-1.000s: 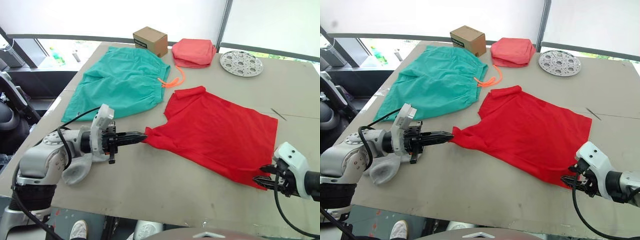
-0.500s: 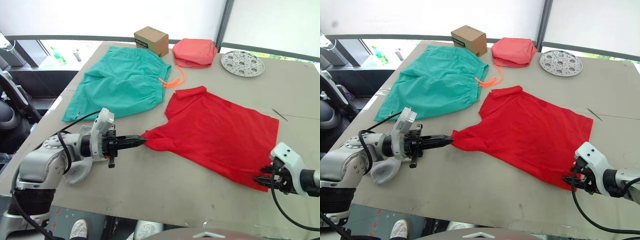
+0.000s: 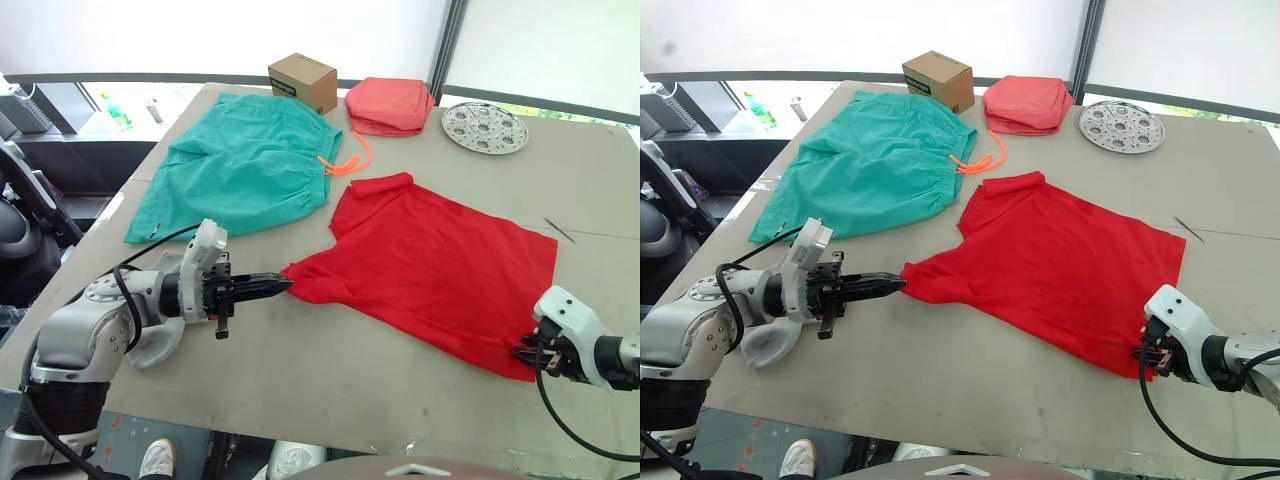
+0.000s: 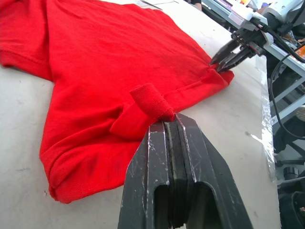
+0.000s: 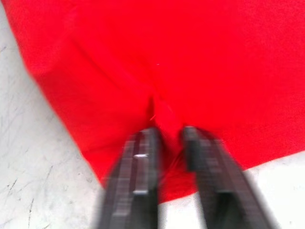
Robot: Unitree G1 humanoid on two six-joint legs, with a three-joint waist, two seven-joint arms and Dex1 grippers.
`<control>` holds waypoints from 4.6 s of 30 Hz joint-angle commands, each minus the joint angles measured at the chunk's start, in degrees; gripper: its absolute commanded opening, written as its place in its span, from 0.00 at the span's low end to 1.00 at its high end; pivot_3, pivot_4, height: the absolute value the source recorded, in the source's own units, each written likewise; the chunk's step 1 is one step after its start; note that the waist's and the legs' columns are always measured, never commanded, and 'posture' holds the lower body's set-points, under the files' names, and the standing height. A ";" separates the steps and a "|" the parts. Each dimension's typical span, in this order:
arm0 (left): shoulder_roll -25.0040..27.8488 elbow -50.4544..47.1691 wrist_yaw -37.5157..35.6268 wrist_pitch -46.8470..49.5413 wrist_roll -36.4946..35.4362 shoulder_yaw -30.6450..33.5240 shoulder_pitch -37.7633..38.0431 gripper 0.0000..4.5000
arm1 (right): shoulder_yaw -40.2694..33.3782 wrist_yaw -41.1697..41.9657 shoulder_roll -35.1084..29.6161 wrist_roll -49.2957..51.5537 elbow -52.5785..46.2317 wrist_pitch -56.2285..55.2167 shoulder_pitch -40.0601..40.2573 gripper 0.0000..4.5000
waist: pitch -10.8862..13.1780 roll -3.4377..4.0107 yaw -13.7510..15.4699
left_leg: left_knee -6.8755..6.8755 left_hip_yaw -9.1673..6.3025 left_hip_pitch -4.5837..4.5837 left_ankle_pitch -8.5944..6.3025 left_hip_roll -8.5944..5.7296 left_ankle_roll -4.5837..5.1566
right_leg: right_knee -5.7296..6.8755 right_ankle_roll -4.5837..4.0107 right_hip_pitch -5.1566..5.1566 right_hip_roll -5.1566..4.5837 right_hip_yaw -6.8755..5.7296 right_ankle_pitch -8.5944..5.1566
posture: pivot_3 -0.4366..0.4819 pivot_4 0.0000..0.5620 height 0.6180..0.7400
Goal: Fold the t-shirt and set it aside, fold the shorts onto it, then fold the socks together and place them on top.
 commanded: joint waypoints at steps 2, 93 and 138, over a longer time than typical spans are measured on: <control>0.09 -1.44 -0.05 -1.32 -0.18 1.07 -0.05 0.00 | -2.93 0.04 -0.99 -1.00 -2.88 -0.27 2.16 0.02 | 0.00 0.00 0.01 | 0.00 0.00 -0.01 0.00 0.00 0.00 | 0.00 0.00 0.00 0.00 -0.01 0.00 | 0.48 0.27 1.00; -1.47 -1.42 0.57 -4.50 2.51 -1.53 -0.18 0.00 | -18.06 3.18 9.73 1.58 -6.99 -3.61 14.85 0.67 | -0.01 0.05 -0.01 | 0.01 0.00 0.03 0.00 0.00 0.00 | 0.03 -0.02 0.03 0.05 0.02 0.01 | 0.48 0.27 1.00; -1.77 -1.92 1.09 -5.55 2.50 -1.85 0.70 0.00 | -17.55 4.40 8.84 1.48 -7.92 -4.97 18.75 0.58 | -0.01 0.05 -0.03 | 0.02 0.02 0.04 0.00 0.01 0.00 | 0.02 0.09 0.04 0.02 0.04 -0.05 | 0.48 0.27 1.00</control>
